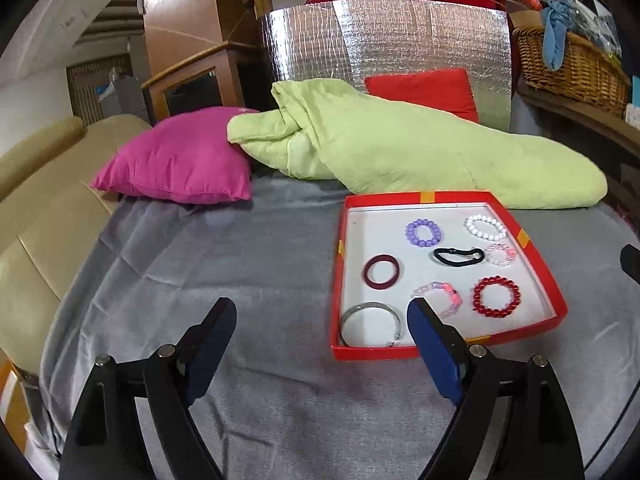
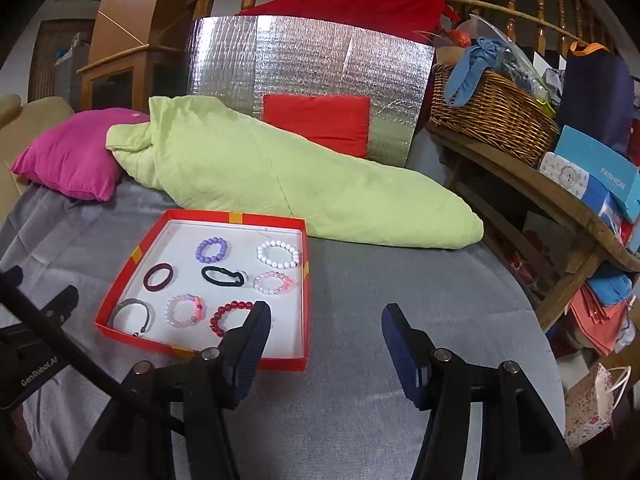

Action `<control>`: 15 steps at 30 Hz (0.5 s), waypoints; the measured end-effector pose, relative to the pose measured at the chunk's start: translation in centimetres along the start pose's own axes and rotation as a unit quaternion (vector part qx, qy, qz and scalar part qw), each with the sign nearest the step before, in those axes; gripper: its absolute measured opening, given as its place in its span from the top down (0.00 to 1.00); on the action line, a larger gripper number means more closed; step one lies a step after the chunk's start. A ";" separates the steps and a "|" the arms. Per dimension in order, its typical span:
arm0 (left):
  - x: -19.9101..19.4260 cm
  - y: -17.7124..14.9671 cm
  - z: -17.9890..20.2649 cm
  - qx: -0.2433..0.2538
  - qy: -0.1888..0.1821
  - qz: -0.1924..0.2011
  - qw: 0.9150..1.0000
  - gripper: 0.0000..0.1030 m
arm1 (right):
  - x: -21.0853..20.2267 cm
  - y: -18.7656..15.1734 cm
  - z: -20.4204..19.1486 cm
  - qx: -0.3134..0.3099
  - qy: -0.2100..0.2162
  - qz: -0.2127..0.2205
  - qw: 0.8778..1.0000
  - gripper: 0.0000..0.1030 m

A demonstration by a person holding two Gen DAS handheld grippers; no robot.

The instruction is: Organize jewelry

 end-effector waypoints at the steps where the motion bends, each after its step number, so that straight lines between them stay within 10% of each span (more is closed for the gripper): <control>1: 0.0 0.1 0.0 0.006 0.011 0.002 1.000 0.15 | 0.1 -0.1 0.1 -0.001 -0.002 -0.001 1.000 0.40; 15: 0.0 0.9 1.8 0.035 0.018 0.015 0.999 0.15 | 2.0 -1.6 1.5 -0.007 -0.013 -0.023 1.000 0.40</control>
Point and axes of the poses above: each gripper's, at about its wrist camera, not at the fingertips, and x roughly the way its jaws point, z to its right, y to its top, the point moved 10 cm from there along x, roughly the way its jaws point, and after that the axes turned 13 degrees about x, right-handed, at the moved point
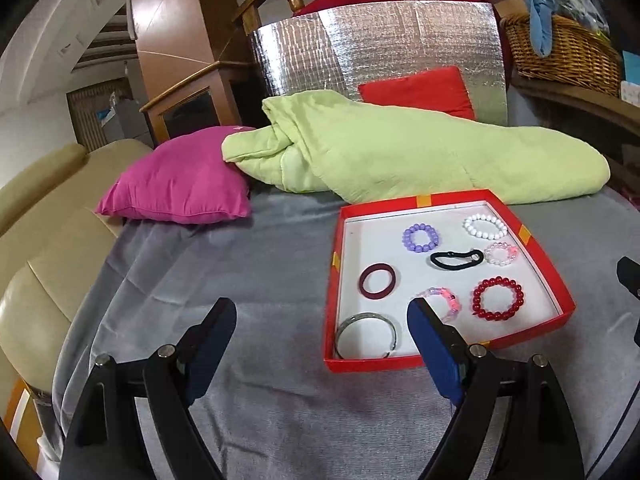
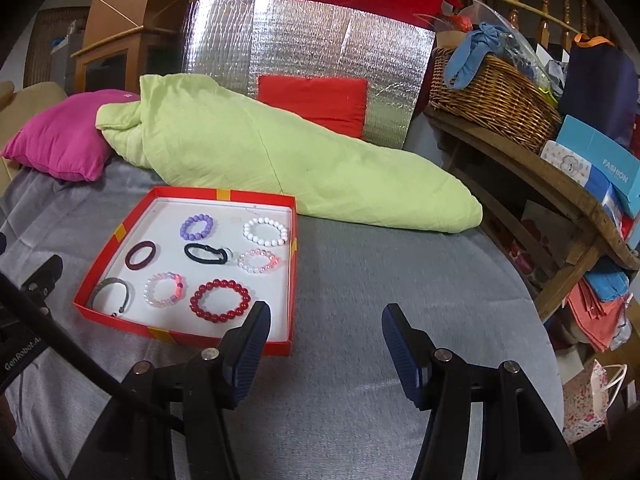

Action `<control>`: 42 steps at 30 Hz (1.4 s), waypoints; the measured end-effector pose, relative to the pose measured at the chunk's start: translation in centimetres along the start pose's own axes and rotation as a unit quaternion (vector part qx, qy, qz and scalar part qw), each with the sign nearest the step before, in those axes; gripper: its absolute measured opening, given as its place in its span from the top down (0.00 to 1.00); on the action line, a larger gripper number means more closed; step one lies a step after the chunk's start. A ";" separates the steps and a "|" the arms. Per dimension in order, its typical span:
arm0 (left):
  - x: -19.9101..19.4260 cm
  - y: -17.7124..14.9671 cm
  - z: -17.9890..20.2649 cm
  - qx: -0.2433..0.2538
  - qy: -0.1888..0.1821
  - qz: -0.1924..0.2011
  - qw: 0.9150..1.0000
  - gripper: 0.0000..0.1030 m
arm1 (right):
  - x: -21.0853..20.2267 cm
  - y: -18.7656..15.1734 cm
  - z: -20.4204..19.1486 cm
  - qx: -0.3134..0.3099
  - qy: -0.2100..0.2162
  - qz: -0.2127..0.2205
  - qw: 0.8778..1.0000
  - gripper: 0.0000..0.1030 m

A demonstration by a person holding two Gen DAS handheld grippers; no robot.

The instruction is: Organize jewelry

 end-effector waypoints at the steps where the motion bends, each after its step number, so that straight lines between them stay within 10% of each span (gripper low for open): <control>1: 0.1 0.0 0.2 0.003 0.001 -0.001 1.000 0.15 | 0.2 -0.1 0.2 -0.001 0.000 -0.002 1.000 0.40; 42: 0.5 -1.1 0.4 -0.015 -0.030 -0.017 0.999 0.15 | 1.3 -2.1 -1.0 0.006 0.031 -0.039 0.999 0.38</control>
Point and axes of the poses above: each gripper's, at about its wrist camera, not at the fingertips, and x roughly the way its jaws point, z to its right, y to its top, the point moved 10 cm from there along x, roughly the way its jaws point, and after that the axes turned 13 degrees about x, right-handed, at the moved point
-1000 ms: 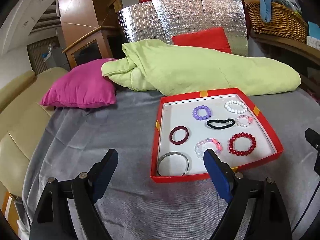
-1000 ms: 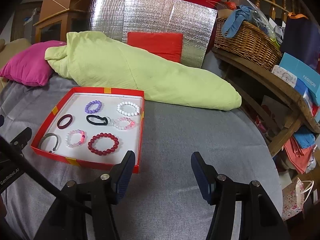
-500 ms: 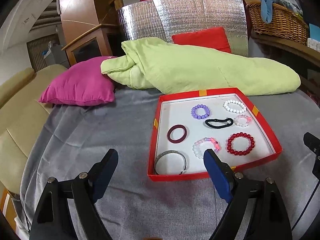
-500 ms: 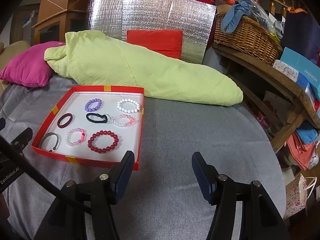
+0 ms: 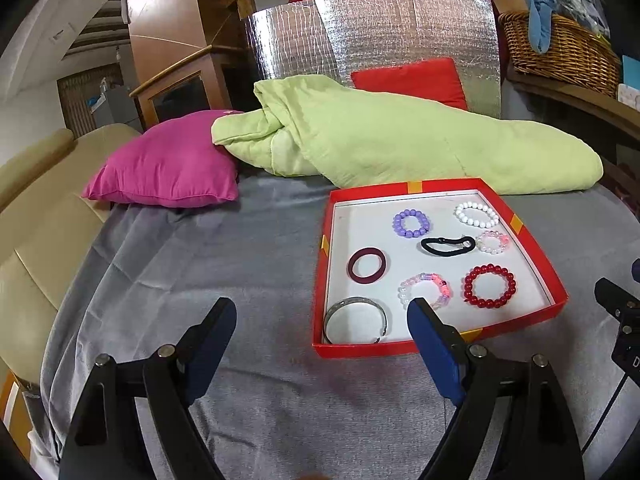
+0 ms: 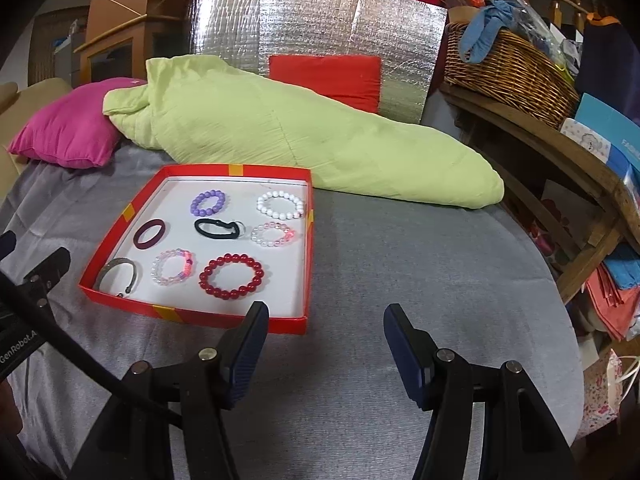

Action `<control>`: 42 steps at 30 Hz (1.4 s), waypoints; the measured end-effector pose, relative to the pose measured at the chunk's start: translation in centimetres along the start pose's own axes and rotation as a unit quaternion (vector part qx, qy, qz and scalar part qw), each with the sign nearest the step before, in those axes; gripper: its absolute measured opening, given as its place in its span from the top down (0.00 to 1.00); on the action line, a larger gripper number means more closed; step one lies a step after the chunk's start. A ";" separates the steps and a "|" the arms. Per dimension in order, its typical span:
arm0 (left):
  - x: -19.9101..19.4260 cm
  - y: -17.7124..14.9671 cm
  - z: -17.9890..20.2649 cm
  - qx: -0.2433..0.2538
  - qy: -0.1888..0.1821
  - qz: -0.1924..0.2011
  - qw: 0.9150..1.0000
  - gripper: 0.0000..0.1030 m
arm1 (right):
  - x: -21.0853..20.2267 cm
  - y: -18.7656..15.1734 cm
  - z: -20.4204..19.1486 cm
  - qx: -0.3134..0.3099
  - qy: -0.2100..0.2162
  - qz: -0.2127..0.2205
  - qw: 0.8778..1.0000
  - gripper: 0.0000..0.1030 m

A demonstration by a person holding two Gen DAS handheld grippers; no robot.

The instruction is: Organize jewelry

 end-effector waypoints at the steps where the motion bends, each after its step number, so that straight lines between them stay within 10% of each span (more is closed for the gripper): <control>1: 0.0 0.0 0.0 0.000 0.000 0.000 1.000 0.15 | 0.0 0.0 -0.1 -0.001 0.001 0.000 1.000 0.38; 42: 0.2 -0.4 0.5 0.001 -0.009 -0.007 1.000 0.15 | 0.2 -0.5 -0.4 0.003 0.004 -0.008 1.000 0.38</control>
Point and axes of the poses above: each gripper's, at about its wrist camera, not at the fingertips, and x roughly the way its jaws point, z to its right, y to its top, the point moved 10 cm from there along x, roughly the way its jaws point, and after that the axes turned 13 degrees about x, right-handed, at the moved point
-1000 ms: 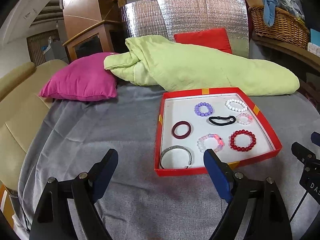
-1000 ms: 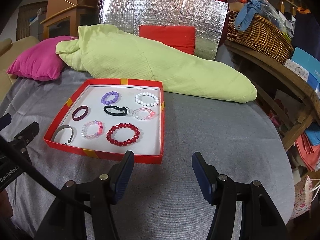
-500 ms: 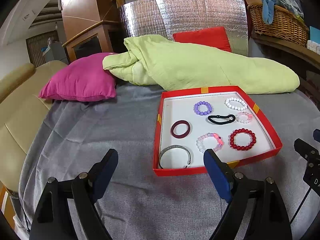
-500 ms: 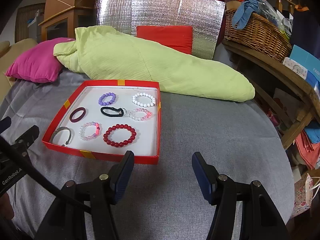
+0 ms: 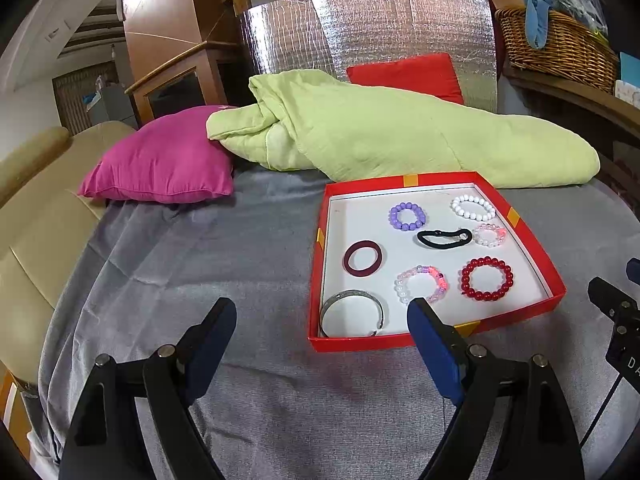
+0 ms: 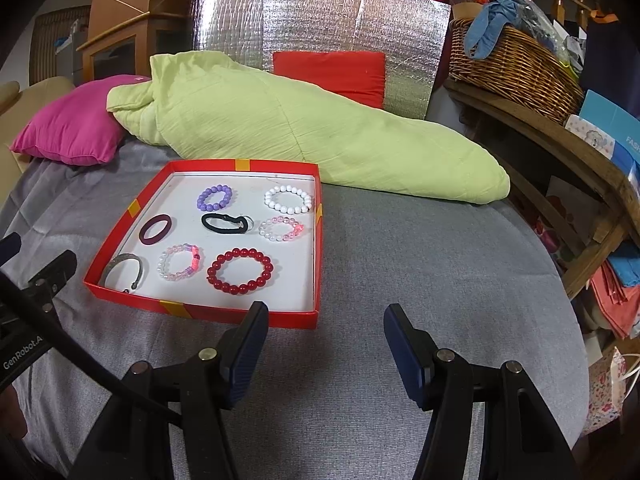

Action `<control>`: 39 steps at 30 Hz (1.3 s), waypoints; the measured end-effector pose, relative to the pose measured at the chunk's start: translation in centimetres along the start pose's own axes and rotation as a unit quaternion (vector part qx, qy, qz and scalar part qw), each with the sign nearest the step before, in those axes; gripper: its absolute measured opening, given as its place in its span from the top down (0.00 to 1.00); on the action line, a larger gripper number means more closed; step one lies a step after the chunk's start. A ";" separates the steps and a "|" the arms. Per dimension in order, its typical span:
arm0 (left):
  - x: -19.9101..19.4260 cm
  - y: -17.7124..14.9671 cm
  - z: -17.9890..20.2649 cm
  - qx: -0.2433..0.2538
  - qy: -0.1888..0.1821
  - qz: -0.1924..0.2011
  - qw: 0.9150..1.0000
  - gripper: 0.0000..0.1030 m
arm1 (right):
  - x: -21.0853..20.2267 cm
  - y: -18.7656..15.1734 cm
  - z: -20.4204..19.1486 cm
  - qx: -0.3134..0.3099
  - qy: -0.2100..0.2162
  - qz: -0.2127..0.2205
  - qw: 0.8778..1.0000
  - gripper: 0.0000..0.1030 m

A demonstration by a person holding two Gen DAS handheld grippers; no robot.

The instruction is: Organize jewelry

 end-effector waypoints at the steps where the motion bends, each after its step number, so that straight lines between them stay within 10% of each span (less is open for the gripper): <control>1: 0.0 0.0 0.0 0.000 0.001 0.000 1.000 0.15 | 0.0 0.0 0.0 0.000 0.000 0.000 1.000 0.38; 39: -0.2 0.0 0.1 0.006 -0.001 0.000 1.000 0.15 | 0.1 0.0 0.1 0.000 -0.001 0.000 1.000 0.38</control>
Point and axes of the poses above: each gripper's, at about its wrist camera, not at the fingertips, and x roughly the way its jaws point, z to its right, y to its top, the point moved 10 cm from there along x, roughly the way its jaws point, and after that the axes turned 13 degrees about x, right-handed, at the moved point
